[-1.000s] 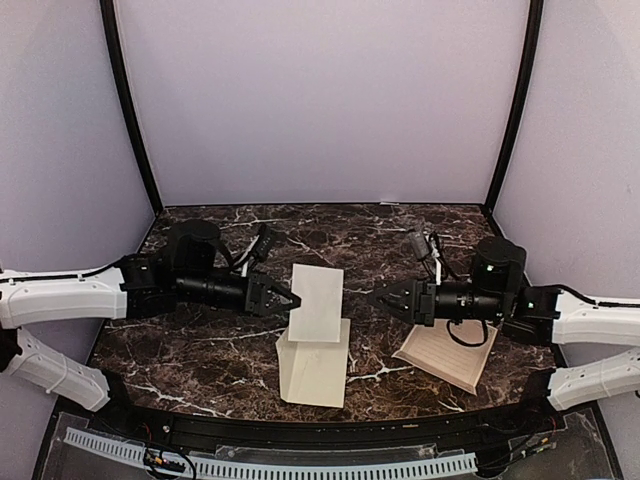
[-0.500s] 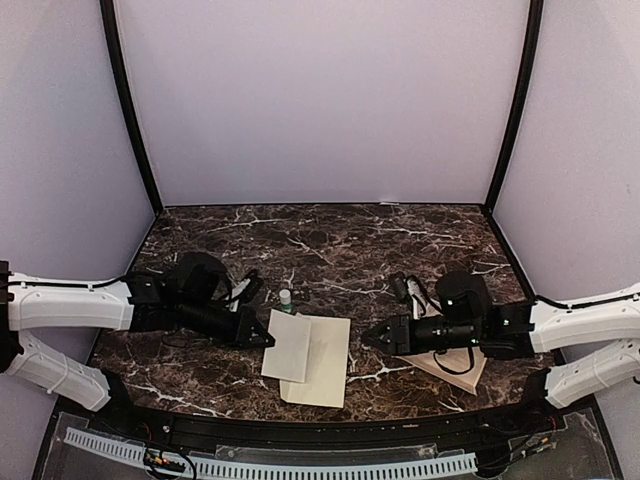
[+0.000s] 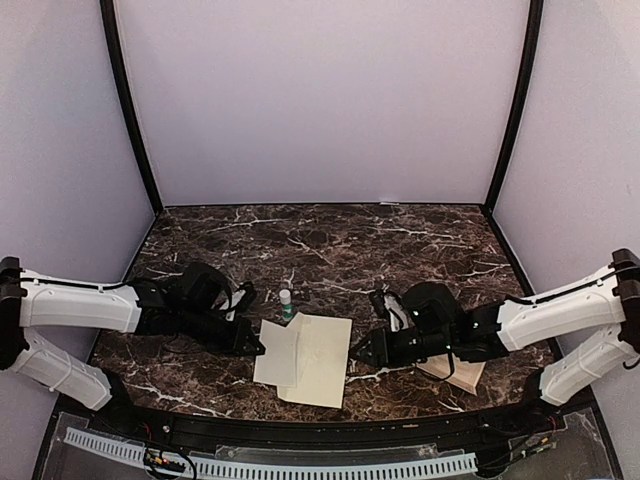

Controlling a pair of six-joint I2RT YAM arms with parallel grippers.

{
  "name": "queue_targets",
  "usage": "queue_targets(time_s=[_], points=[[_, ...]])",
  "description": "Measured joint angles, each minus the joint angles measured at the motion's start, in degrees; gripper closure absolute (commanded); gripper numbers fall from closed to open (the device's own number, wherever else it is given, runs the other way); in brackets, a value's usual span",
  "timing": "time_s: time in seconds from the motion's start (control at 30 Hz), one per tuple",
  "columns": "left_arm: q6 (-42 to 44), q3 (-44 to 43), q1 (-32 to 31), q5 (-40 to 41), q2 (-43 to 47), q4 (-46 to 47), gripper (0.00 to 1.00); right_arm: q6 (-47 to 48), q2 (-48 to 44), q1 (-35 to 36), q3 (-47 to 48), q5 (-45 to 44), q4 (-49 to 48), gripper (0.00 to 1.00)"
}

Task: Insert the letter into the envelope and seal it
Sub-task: Place the letter in the envelope.

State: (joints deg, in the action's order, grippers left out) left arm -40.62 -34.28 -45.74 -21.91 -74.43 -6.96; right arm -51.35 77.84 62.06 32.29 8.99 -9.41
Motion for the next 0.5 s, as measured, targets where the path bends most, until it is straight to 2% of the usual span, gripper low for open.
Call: queue_targets(time_s=[0.5], points=[[3.8, 0.0, 0.0, -0.4, -3.4, 0.0, 1.0, -1.5, 7.2, 0.2, 2.0, 0.2, -0.1, 0.65]])
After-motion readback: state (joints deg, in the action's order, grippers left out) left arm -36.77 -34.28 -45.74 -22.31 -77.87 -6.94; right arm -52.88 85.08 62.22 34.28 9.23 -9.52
